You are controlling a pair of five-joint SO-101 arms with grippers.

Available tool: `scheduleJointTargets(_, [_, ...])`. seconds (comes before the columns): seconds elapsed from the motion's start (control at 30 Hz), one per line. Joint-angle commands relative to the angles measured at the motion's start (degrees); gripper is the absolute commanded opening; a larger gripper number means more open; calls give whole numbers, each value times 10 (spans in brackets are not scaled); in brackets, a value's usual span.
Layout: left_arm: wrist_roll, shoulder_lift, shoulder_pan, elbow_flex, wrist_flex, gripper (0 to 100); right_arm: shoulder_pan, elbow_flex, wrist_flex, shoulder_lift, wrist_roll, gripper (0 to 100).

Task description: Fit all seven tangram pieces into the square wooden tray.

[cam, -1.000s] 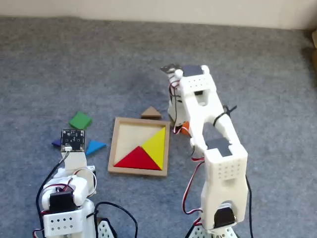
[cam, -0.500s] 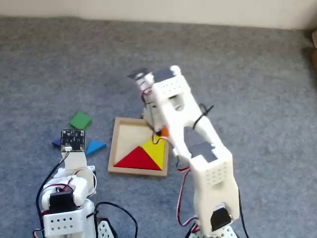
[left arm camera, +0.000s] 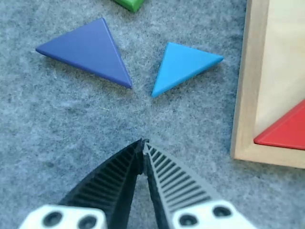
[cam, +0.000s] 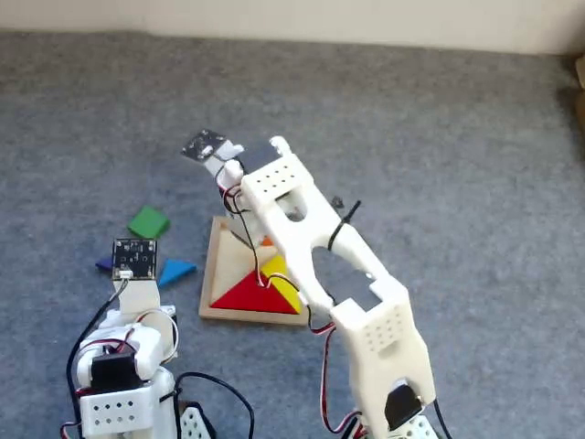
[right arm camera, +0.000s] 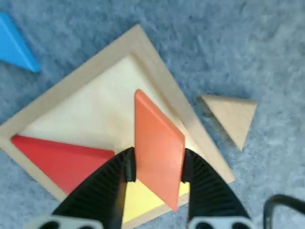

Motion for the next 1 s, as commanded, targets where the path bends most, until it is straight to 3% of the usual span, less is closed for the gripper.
scheduleJointTargets(0.0, [6, -19, -7, 11, 3, 13, -9, -28, -8, -12, 7, 187])
scheduleJointTargets(0.2, [6, -19, -7, 11, 3, 13, -15, 20, -13, -13, 82, 221])
scheduleJointTargets(0.43, [6, -19, -7, 11, 3, 13, -15, 22, 22, -17, 87, 215])
scheduleJointTargets(0.67, [6, -19, -7, 11, 3, 13, -13, -17, 43, -17, 83, 3])
scheduleJointTargets(0.97, [6, -19, -7, 11, 3, 13, -8, -3, -36, -10, 25, 5])
